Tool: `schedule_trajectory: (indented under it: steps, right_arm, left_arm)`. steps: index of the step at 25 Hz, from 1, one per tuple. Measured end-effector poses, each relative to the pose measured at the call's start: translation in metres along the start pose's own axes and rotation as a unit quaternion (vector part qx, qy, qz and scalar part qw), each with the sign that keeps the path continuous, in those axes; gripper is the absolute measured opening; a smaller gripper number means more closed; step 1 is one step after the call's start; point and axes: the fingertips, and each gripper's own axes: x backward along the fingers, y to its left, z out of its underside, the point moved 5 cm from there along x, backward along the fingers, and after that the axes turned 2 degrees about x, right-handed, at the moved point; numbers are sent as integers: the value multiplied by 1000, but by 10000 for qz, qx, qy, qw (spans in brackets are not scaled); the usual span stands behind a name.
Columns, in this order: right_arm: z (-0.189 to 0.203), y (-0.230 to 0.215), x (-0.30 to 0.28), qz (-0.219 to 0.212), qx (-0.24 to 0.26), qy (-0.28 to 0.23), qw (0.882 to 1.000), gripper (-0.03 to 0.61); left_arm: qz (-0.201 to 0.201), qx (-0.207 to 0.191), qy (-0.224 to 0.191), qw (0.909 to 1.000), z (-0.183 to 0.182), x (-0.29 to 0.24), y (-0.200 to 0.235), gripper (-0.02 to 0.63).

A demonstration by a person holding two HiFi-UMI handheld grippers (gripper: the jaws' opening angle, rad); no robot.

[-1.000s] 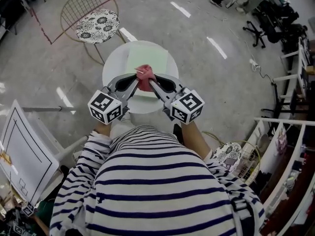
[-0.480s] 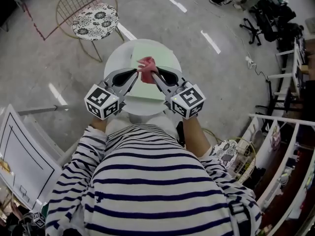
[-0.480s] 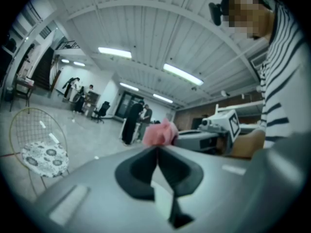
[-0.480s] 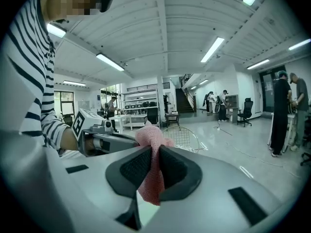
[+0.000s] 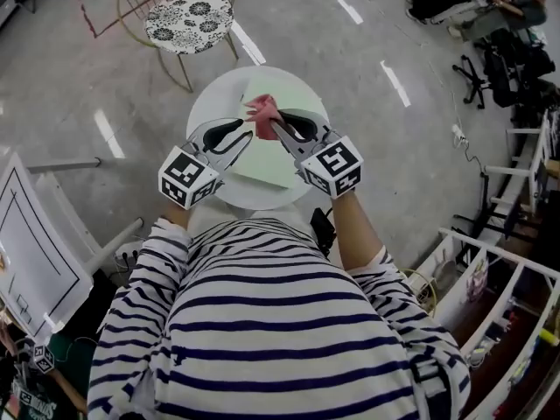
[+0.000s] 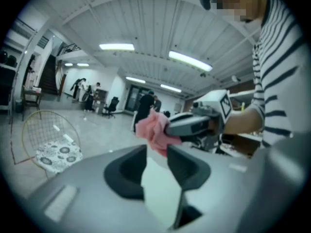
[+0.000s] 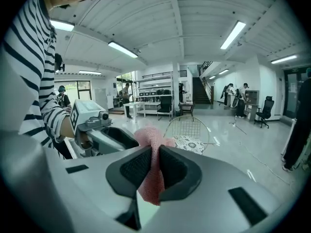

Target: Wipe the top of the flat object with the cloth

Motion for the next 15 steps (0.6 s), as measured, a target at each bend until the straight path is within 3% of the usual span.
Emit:
schedule_trajectory:
  steps: [3, 8, 15]
  right_arm:
    - [11, -24, -14, -177, 79, 244, 9995, 41]
    - [29, -60, -45, -379, 332, 591, 9970, 41]
    - [67, -91, -95, -511, 713, 1266, 9881, 41]
  left_arm:
    - [-163, -137, 524, 9984, 25, -11, 0, 229]
    - [-284, -240, 1234, 9917, 63, -24, 2, 353]
    - [39, -259, 2134, 9766, 109, -28, 6, 417]
